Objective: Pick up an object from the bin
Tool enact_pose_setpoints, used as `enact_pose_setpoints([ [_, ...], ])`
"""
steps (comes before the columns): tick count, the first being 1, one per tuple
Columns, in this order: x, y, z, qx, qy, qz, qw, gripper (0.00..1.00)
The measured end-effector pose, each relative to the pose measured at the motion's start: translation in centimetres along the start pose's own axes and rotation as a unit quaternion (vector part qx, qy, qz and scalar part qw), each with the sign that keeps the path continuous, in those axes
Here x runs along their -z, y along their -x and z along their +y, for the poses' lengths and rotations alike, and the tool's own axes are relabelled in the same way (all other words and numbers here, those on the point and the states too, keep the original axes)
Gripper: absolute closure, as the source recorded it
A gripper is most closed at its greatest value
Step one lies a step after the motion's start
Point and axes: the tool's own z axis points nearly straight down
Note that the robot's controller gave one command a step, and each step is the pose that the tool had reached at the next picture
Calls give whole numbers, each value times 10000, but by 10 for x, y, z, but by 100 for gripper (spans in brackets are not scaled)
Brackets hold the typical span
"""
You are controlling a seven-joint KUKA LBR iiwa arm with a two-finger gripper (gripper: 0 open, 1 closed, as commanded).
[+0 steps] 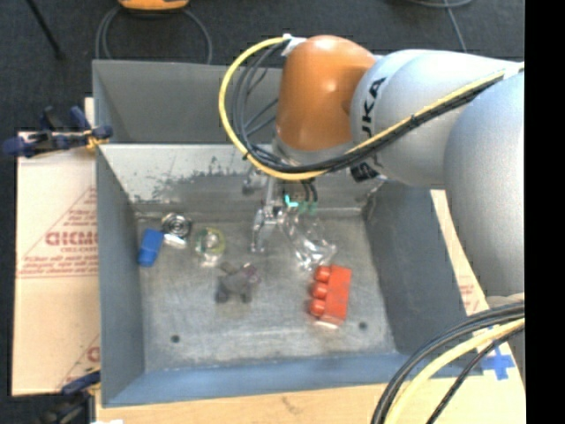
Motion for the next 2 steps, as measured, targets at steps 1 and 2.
enact_pose_setpoints([
  [1,-90,-25,33,865,-21,-71,9962,0],
  [2,-91,-81,65,2596,-14,-99,9657,0],
])
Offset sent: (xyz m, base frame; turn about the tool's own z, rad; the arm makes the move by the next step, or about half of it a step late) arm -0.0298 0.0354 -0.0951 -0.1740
